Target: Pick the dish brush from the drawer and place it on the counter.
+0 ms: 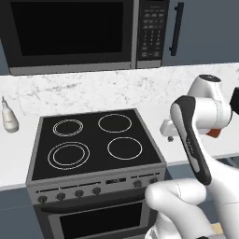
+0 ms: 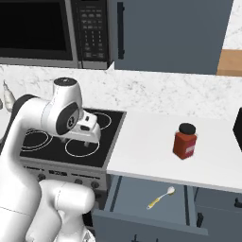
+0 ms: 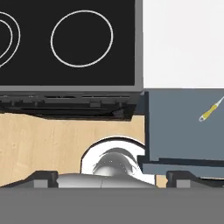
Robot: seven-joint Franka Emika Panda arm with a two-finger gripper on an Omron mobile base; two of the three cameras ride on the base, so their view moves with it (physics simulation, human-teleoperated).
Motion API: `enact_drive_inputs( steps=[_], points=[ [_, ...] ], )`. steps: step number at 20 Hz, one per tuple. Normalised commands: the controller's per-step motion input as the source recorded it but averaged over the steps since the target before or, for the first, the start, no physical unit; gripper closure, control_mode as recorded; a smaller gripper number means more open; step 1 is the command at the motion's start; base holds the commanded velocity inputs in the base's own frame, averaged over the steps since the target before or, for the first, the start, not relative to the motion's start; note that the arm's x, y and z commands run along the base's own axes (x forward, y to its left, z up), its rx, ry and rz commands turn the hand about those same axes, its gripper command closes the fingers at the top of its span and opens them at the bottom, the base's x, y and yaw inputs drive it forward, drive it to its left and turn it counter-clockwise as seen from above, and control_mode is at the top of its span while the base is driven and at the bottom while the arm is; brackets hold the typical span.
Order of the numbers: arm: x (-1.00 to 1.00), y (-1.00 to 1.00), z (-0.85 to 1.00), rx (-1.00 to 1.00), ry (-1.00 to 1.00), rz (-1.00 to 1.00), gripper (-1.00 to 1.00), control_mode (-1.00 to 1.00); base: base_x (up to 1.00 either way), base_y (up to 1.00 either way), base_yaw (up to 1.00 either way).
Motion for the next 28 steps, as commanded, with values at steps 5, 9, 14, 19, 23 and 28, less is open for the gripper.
enact_drive_inputs(
  steps=[5,9,14,19,23,28],
  points=[
    [0.0,0.0,0.0,0.0,0.0,0.0,-1.0,1.0,-0.29,-0.61,0.14],
    [0.0,0.0,0.0,0.0,0.0,0.0,-1.0,1.0,-0.94,-1.0,0.26],
    [0.0,0.0,0.0,0.0,0.0,0.0,-1.0,1.0,-1.0,-1.0,0.2],
    [0.0,0.0,0.0,0.0,0.0,0.0,-1.0,1.0,-0.53,-1.0,0.33],
    [0.0,0.0,0.0,0.0,0.0,0.0,-1.0,1.0,-0.15,-1.0,0.5],
    [0.0,0.0,0.0,0.0,0.0,0.0,-1.0,1.0,0.0,-0.91,0.66]
  ],
)
